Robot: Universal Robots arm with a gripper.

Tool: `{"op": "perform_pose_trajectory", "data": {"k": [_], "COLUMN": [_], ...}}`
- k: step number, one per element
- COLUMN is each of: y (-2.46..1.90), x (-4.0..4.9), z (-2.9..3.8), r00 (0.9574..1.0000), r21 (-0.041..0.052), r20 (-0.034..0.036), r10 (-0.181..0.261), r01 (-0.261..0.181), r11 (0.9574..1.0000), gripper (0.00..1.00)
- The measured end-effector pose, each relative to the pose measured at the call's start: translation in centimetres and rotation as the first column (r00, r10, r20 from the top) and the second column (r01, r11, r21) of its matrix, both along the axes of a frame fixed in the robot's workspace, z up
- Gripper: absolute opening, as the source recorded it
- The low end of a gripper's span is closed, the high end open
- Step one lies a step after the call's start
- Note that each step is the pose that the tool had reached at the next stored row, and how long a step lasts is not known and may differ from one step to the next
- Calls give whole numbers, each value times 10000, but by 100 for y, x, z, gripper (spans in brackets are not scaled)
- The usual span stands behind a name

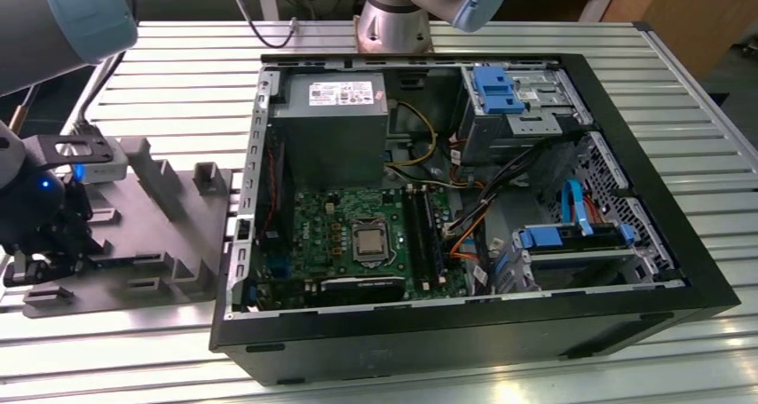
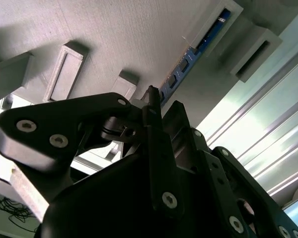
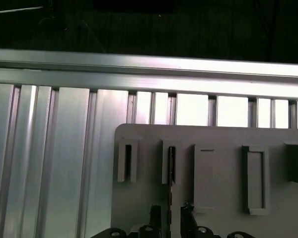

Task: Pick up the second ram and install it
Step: 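Pick up the second ram and move it above second insertion slot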

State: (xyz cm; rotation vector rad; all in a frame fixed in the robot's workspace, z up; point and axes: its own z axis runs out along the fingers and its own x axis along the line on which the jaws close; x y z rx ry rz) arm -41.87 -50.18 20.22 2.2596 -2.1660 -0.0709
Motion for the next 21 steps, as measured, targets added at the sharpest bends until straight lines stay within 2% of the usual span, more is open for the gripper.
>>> {"op": "perform_pose_trajectory", "data": {"k": [9,10,16,17,21], "y": [0,0,0,0,0], "x": [0,0,0,0,0], "z": [-2,-1,-2,-2,-2], "r00": [10000,10000,10000,10000,10000], "r21": [1,0,1,1,1], "r20": [2,1,1,1,1], "r10": [8,8,10,11,12], "r01": [-8,-8,-10,-11,-12], "r11": [10000,10000,10000,10000,10000], "gripper": [28,21,20,14,11]}}
